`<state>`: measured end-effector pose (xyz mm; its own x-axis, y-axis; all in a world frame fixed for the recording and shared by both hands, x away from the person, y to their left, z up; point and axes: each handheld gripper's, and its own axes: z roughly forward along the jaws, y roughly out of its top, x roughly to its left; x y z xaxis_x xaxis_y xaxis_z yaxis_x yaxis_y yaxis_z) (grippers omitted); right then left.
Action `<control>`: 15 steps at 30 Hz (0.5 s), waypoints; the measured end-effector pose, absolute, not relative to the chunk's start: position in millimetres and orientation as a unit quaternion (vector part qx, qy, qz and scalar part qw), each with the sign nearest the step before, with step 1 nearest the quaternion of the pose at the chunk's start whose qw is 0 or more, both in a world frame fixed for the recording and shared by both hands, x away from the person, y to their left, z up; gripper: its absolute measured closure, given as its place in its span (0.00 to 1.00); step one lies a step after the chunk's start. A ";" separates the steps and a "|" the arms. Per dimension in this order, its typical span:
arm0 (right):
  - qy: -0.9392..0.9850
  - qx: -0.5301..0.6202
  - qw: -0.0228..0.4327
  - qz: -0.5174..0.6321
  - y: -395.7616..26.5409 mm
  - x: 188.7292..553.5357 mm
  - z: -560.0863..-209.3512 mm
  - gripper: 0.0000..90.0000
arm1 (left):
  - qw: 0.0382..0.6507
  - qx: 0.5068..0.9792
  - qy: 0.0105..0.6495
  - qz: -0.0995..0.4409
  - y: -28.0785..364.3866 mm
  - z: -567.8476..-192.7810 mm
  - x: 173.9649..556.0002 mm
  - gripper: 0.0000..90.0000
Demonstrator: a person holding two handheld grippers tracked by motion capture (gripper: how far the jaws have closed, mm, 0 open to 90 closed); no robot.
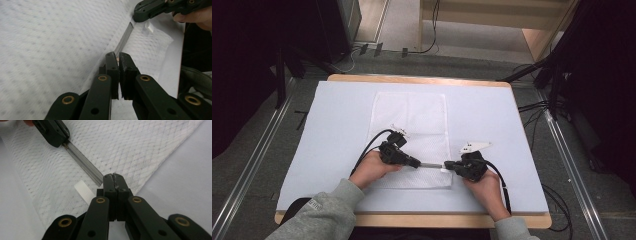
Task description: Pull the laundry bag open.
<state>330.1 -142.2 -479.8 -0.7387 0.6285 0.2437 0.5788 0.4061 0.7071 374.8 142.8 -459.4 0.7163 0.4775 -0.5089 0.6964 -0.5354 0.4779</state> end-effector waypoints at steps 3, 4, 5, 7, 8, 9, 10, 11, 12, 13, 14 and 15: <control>0.835 0.360 0.030 0.415 -143.5 329.2 -481.1 1.00 | 0.345 0.858 0.345 -0.160 151.3 -456.8 375.5 0.98; 0.836 0.357 0.033 0.415 -143.6 328.9 -481.2 1.00 | 0.346 0.858 0.344 -0.159 153.1 -456.1 375.4 0.98; 0.837 0.356 0.035 0.415 -143.3 328.7 -481.1 1.00 | 0.346 0.859 0.344 -0.156 154.2 -455.6 375.1 0.98; 0.837 0.355 0.034 0.415 -143.3 328.8 -481.0 1.00 | 0.344 0.861 0.342 -0.153 155.2 -455.1 373.3 0.98; 0.837 0.355 0.034 0.415 -143.4 328.9 -481.1 1.00 | 0.345 0.861 0.341 -0.153 156.0 -454.9 372.7 0.98; 0.837 0.355 0.034 0.415 -143.5 328.9 -481.0 1.00 | 0.343 0.862 0.340 -0.154 156.9 -454.5 372.3 0.98; 0.837 0.355 0.034 0.415 -143.5 328.9 -481.1 1.00 | 0.343 0.862 0.342 -0.153 157.8 -454.5 372.5 0.98; 0.838 0.353 0.034 0.415 -143.7 328.9 -481.1 1.00 | 0.344 0.861 0.341 -0.156 158.3 -454.7 372.9 0.98; 0.838 0.354 0.034 0.415 -143.6 328.9 -481.1 1.00 | 0.344 0.860 0.342 -0.155 158.3 -454.8 373.0 0.98; 0.837 0.354 0.033 0.415 -143.6 329.1 -481.1 1.00 | 0.343 0.861 0.341 -0.155 158.3 -454.8 373.1 0.98; 0.837 0.355 0.033 0.415 -143.7 329.1 -481.1 1.00 | 0.343 0.861 0.340 -0.156 158.4 -454.9 373.0 0.98; 0.837 0.355 0.033 0.415 -143.6 329.1 -481.1 1.00 | 0.345 0.860 0.341 -0.156 158.5 -455.0 372.9 0.98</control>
<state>329.1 -143.6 -481.1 -0.7462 0.6213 0.2391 0.5664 0.4036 0.7186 372.9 158.5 -455.0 0.7189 0.4786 -0.5041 0.6943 -0.5294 0.4876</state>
